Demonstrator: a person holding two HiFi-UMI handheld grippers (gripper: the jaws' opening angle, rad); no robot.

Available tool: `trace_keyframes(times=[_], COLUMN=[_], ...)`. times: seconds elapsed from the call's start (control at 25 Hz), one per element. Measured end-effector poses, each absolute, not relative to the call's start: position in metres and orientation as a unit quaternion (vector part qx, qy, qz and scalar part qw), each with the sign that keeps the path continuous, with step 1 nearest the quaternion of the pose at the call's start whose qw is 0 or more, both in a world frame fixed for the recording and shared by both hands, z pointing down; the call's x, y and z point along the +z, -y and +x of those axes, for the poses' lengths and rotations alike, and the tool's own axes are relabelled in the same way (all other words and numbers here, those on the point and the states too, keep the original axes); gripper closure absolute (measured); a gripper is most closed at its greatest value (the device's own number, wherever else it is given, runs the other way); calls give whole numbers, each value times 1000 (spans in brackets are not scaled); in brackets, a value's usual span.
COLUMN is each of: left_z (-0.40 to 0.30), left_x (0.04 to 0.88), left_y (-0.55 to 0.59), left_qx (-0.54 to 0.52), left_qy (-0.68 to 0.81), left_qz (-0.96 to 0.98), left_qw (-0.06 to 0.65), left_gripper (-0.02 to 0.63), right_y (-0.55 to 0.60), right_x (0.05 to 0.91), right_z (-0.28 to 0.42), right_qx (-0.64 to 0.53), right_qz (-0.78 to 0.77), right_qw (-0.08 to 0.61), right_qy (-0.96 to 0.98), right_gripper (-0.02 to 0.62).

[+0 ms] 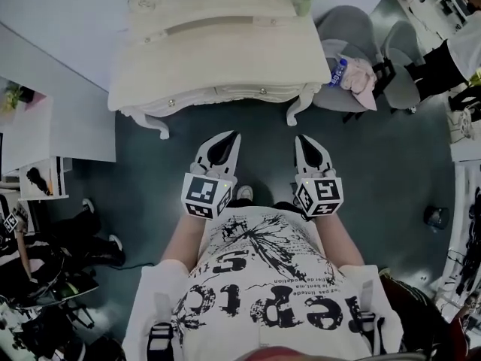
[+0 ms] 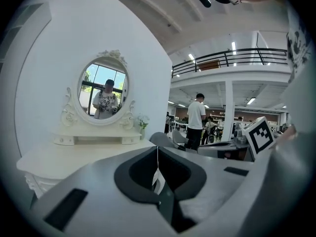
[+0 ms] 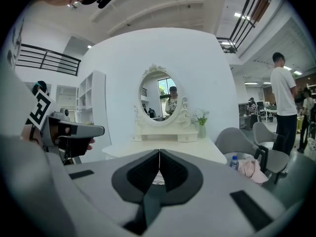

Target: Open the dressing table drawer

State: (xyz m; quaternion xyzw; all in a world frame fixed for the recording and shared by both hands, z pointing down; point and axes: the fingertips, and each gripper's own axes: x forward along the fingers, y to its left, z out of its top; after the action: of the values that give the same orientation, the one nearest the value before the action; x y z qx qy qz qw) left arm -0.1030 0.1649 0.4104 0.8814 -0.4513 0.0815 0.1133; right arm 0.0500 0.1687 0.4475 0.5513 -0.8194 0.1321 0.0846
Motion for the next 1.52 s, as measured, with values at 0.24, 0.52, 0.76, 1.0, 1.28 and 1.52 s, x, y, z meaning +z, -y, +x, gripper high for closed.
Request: trace_keyframes(times=[0.24,0.52,0.76,1.0,1.28,1.52], left_z=[-143,-152,-144,-121,-83,-60], left_x=[425,441,433,418,426,436], left_y=[-133,-75,-2,90,166,207], left_qx=[89,91,87,70,65,79], left_qy=[475,505,539,569,575,549], left_qz=[865,846,826,809,804,821], left_qw=[136,143,140,129,133,133], left_gripper=[586,586,586,586,586,586], right_y=[-127,-56,35,136,215,253], right_x=[457,469,463,445,457,475], right_z=[22,16,29,55,84,90], right_qx=[144,138,133,107,112,122], right_qz=[544,520,497,473,462,467], right_qw=[99,98,90,88,104,117], right_qy=[820,837,853,870,874,868], right_gripper=[577,577,577,577,577,577])
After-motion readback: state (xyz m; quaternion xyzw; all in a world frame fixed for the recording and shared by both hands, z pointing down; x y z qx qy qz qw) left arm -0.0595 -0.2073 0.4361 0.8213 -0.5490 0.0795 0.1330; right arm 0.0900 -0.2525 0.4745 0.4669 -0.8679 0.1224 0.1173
